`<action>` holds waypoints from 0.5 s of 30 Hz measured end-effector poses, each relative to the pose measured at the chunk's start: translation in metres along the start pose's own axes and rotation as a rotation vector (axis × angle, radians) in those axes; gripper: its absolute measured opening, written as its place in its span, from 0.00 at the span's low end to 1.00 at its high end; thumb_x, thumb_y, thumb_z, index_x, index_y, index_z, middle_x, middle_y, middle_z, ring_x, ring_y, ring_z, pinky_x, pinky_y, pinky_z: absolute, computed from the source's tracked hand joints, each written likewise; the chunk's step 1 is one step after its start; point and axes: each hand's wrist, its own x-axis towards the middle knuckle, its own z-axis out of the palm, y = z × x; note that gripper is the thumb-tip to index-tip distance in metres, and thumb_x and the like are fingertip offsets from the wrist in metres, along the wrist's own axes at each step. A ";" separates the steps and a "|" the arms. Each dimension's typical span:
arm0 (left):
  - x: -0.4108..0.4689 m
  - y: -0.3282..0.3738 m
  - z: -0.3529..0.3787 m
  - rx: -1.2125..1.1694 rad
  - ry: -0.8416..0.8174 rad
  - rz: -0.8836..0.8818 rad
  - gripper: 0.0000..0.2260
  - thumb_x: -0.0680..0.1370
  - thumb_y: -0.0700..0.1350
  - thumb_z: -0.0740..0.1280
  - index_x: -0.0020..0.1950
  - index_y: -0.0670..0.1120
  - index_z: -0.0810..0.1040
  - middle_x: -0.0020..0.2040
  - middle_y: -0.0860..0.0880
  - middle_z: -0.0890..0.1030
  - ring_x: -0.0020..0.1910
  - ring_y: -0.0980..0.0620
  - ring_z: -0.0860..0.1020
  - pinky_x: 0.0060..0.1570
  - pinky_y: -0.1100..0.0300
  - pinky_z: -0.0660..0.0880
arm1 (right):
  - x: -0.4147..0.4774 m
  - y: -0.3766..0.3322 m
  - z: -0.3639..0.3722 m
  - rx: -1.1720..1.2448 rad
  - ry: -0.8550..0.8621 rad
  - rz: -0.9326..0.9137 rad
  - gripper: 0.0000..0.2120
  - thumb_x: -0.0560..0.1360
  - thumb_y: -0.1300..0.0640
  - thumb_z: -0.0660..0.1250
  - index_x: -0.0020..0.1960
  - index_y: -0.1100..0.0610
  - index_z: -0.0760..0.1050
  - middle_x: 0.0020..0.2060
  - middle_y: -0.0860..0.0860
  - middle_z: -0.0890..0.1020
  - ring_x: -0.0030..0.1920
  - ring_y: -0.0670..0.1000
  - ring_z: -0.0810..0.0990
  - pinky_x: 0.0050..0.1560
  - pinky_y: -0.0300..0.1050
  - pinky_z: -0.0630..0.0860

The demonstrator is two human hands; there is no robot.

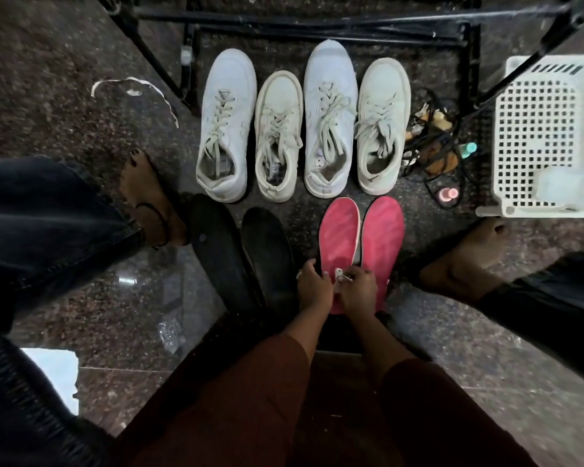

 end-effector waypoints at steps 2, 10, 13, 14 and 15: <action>-0.001 -0.003 0.006 0.006 -0.068 -0.029 0.20 0.79 0.43 0.62 0.70 0.42 0.67 0.66 0.40 0.72 0.65 0.43 0.70 0.63 0.54 0.68 | 0.002 0.003 0.001 -0.022 -0.047 0.019 0.09 0.74 0.60 0.66 0.51 0.63 0.80 0.49 0.62 0.81 0.50 0.60 0.78 0.46 0.45 0.70; -0.011 -0.007 -0.020 -0.353 -0.287 -0.087 0.13 0.76 0.48 0.62 0.57 0.46 0.76 0.55 0.44 0.80 0.50 0.48 0.78 0.48 0.56 0.74 | 0.005 -0.018 -0.044 -0.103 -0.395 0.066 0.16 0.79 0.57 0.55 0.60 0.64 0.74 0.60 0.60 0.76 0.60 0.57 0.75 0.52 0.47 0.70; -0.034 0.017 -0.041 -0.603 -0.279 -0.186 0.09 0.78 0.45 0.59 0.44 0.45 0.78 0.45 0.43 0.79 0.42 0.47 0.77 0.44 0.57 0.73 | -0.005 -0.049 -0.069 0.086 -0.468 0.149 0.08 0.77 0.63 0.60 0.52 0.61 0.76 0.60 0.61 0.76 0.59 0.59 0.76 0.44 0.41 0.75; -0.042 0.024 -0.047 -0.684 -0.327 -0.205 0.11 0.79 0.47 0.58 0.43 0.46 0.76 0.42 0.44 0.78 0.40 0.48 0.76 0.42 0.57 0.73 | -0.011 -0.057 -0.077 0.093 -0.437 0.112 0.07 0.77 0.65 0.61 0.45 0.57 0.76 0.59 0.62 0.77 0.58 0.59 0.76 0.39 0.37 0.76; -0.050 0.032 -0.054 -0.736 -0.383 -0.225 0.12 0.80 0.50 0.55 0.44 0.47 0.75 0.42 0.46 0.77 0.39 0.48 0.75 0.42 0.57 0.72 | -0.012 -0.062 -0.081 0.137 -0.429 0.123 0.10 0.76 0.66 0.61 0.40 0.54 0.73 0.58 0.62 0.77 0.58 0.60 0.77 0.38 0.37 0.77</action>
